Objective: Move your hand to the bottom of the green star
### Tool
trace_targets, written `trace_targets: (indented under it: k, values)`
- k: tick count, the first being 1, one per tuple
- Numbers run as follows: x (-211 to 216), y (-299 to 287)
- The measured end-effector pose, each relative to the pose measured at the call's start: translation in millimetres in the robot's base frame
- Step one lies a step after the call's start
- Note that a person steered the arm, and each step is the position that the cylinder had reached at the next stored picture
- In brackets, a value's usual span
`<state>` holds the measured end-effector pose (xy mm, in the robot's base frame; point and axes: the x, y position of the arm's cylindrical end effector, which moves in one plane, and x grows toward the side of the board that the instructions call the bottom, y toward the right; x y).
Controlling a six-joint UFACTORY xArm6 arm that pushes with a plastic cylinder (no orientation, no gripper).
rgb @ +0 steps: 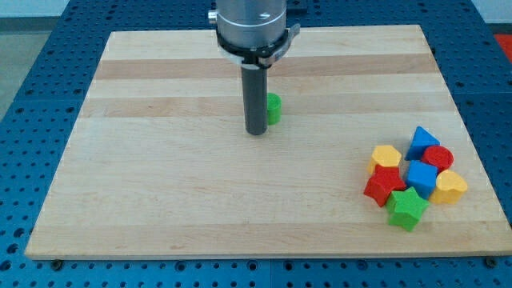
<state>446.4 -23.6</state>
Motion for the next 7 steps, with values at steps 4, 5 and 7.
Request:
trace_targets:
  k: [4, 5, 7]
  values:
    - [172.6, 127.2]
    - [172.4, 128.8]
    - [172.4, 205.4]
